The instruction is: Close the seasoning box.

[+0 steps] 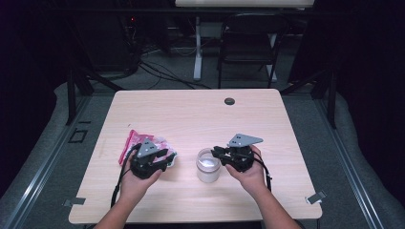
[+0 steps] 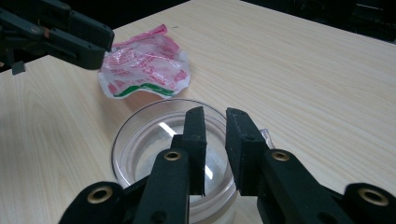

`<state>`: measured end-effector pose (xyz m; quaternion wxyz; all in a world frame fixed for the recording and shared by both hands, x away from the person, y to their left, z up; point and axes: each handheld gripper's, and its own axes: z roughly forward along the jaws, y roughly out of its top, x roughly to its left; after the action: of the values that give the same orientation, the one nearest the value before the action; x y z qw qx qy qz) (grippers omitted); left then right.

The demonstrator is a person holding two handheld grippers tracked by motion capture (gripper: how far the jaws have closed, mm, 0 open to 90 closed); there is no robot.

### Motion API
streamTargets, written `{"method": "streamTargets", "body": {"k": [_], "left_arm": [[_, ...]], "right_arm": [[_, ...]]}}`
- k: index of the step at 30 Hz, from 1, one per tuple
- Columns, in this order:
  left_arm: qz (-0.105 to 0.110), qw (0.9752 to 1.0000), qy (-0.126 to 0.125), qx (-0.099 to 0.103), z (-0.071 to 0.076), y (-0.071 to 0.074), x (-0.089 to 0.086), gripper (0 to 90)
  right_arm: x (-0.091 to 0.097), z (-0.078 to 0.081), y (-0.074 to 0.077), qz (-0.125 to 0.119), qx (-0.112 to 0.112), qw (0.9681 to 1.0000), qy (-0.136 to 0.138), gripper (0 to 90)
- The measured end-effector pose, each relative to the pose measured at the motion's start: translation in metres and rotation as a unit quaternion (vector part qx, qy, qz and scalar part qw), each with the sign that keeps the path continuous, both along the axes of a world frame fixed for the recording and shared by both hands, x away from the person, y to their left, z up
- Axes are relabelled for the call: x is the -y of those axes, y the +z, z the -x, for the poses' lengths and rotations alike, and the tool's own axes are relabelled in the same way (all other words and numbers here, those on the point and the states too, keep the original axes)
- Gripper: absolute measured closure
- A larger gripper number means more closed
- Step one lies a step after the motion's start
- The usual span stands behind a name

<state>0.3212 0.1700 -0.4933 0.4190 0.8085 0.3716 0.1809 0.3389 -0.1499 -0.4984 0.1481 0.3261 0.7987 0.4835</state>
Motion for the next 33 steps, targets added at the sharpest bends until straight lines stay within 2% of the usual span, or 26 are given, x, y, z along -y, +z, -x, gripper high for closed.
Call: {"method": "streamTargets", "body": {"k": [3, 5, 11, 15, 18, 20, 23, 25, 28, 33], "left_arm": [[-0.003, 0.9999, 0.014, 0.005, 0.000, -0.001, -0.011, 53.8], [-0.003, 0.9997, 0.024, 0.005, 0.001, -0.002, -0.020, 52.2], [-0.008, 0.9986, 0.052, -0.002, 0.004, -0.011, -0.043, 49.5], [-0.005, 0.9977, 0.067, 0.000, 0.005, -0.016, -0.057, 47.2], [-0.002, 0.9968, 0.080, 0.009, 0.006, -0.020, -0.067, 46.7], [0.004, 0.9960, 0.089, 0.008, 0.007, -0.024, -0.071, 46.4], [0.001, 0.9953, 0.097, 0.005, 0.006, -0.029, -0.078, 46.3], [0.002, 0.9949, 0.100, 0.004, 0.004, -0.032, -0.082, 46.0], [-0.013, 0.9946, 0.102, 0.008, 0.003, -0.036, -0.086, 46.0], [-0.018, 0.9938, 0.110, -0.008, -0.003, -0.042, -0.091, 46.0]], "right_arm": [[0.000, 0.000, 0.000, -0.001, 0.000, 1.0000, -0.001, 77.6], [0.000, 0.000, 0.000, 0.000, 0.001, 1.0000, -0.001, 77.2], [0.001, 0.001, 0.000, 0.000, 0.000, 1.0000, 0.000, 75.0], [0.001, 0.000, 0.000, 0.000, 0.000, 1.0000, -0.001, 74.1], [0.002, 0.001, 0.001, -0.001, -0.001, 1.0000, -0.001, 73.1], [0.003, 0.001, 0.003, -0.003, 0.000, 1.0000, -0.004, 72.5], [0.007, 0.000, 0.003, -0.007, 0.001, 0.9999, -0.008, 71.1], [0.010, -0.001, 0.004, -0.011, 0.000, 0.9998, -0.015, 69.1], [0.016, -0.003, 0.004, -0.019, 0.000, 0.9993, -0.032, 65.8], [0.027, -0.007, 0.004, -0.024, -0.007, 0.9979, -0.060, 58.7]]}}
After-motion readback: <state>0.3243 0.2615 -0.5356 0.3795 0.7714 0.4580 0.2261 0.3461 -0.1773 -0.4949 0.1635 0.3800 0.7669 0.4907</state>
